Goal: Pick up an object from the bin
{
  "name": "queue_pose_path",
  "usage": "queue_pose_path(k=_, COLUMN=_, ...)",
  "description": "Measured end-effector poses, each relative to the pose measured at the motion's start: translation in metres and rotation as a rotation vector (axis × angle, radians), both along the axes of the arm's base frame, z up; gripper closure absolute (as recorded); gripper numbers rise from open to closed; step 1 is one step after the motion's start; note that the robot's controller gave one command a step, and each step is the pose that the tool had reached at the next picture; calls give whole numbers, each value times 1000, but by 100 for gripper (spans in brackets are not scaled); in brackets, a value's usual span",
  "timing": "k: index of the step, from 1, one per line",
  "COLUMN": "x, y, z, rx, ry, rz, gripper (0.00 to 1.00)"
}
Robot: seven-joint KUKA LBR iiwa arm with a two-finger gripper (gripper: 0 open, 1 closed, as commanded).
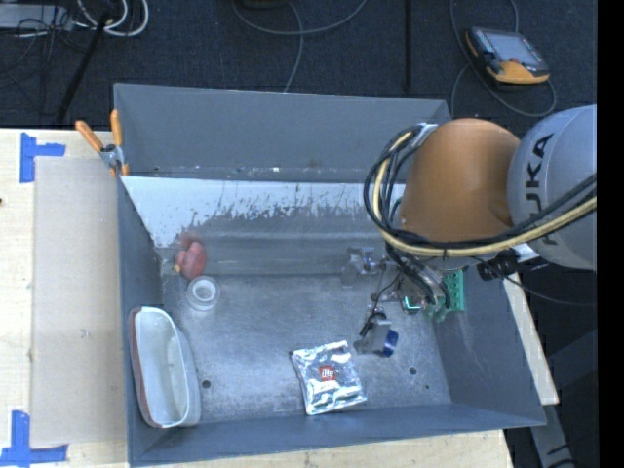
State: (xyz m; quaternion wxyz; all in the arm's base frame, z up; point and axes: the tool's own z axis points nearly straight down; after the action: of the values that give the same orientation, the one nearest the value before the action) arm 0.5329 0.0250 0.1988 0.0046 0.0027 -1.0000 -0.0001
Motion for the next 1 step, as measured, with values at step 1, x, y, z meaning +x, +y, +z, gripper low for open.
queue_pose_path(k=1, x=-31, y=-5, z=-134, rx=-1, ry=1, rz=-113, gripper=0)
